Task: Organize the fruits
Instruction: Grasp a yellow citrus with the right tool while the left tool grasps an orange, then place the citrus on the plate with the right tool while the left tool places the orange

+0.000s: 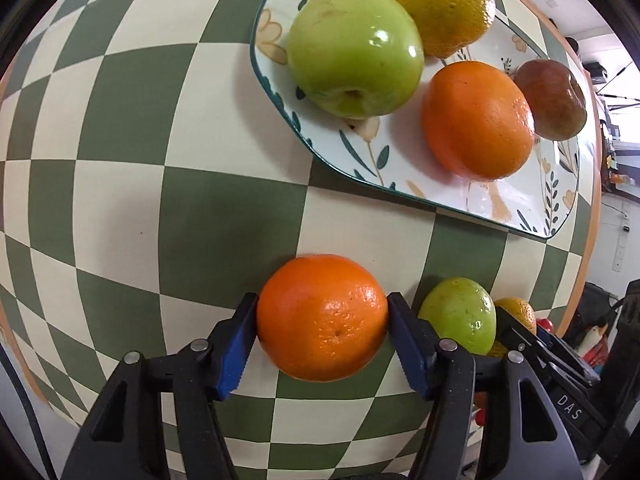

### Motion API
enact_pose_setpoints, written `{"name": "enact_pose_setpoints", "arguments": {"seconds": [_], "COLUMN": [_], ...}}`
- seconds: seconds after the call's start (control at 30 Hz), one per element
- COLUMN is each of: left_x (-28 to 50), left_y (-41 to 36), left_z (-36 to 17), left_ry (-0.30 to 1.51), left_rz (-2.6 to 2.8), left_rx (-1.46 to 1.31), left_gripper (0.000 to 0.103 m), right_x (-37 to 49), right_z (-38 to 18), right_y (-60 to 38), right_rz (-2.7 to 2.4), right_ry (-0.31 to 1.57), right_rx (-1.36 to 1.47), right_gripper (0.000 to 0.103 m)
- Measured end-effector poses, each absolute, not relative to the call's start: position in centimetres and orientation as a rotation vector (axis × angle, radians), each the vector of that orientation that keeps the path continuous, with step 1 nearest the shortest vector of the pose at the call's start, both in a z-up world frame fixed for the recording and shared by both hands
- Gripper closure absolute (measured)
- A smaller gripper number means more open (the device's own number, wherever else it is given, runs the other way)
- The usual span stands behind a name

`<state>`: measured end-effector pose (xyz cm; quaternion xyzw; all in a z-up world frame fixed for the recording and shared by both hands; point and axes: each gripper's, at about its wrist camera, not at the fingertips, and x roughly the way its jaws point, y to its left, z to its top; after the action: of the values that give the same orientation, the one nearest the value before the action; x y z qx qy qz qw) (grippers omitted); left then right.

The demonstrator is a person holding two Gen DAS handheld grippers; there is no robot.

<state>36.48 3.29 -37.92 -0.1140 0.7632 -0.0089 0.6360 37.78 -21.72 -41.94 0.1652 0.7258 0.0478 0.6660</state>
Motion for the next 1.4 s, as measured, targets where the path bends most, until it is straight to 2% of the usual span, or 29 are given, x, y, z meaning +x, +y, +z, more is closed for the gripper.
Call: {"name": "enact_pose_setpoints", "arguments": {"seconds": [0.27, 0.57, 0.8, 1.03, 1.2, 1.4], "left_x": [33.1, 32.8, 32.7, 38.9, 42.5, 44.9], "left_y": [2.9, 1.8, -0.3, -3.0, -4.4, -5.1], "left_z": [-37.7, -37.0, -32.9, -28.1, -29.4, -32.4], "left_ry": [1.742, 1.721, 1.667, 1.591, 1.633, 1.713], "left_rz": [-0.031, -0.03, -0.095, -0.215, -0.234, -0.196], "left_rx": [-0.239, -0.196, -0.25, -0.361, -0.465, -0.551], "left_gripper": [0.042, 0.042, 0.042, 0.042, 0.042, 0.042], "right_x": [37.1, 37.0, 36.3, 39.5, 44.2, 48.4], "right_z": [-41.8, -41.8, -41.1, -37.3, -35.9, -37.1], "right_y": [-21.4, -21.5, -24.4, -27.8, -28.8, -28.5], "right_rz": [0.111, 0.102, 0.126, 0.148, 0.128, 0.109], "right_ry": [1.645, 1.647, 1.625, 1.506, 1.451, 1.475], "right_rx": [0.325, 0.31, 0.644, 0.808, 0.753, 0.702], "right_gripper": [0.043, 0.044, 0.044, 0.044, 0.044, 0.044]}}
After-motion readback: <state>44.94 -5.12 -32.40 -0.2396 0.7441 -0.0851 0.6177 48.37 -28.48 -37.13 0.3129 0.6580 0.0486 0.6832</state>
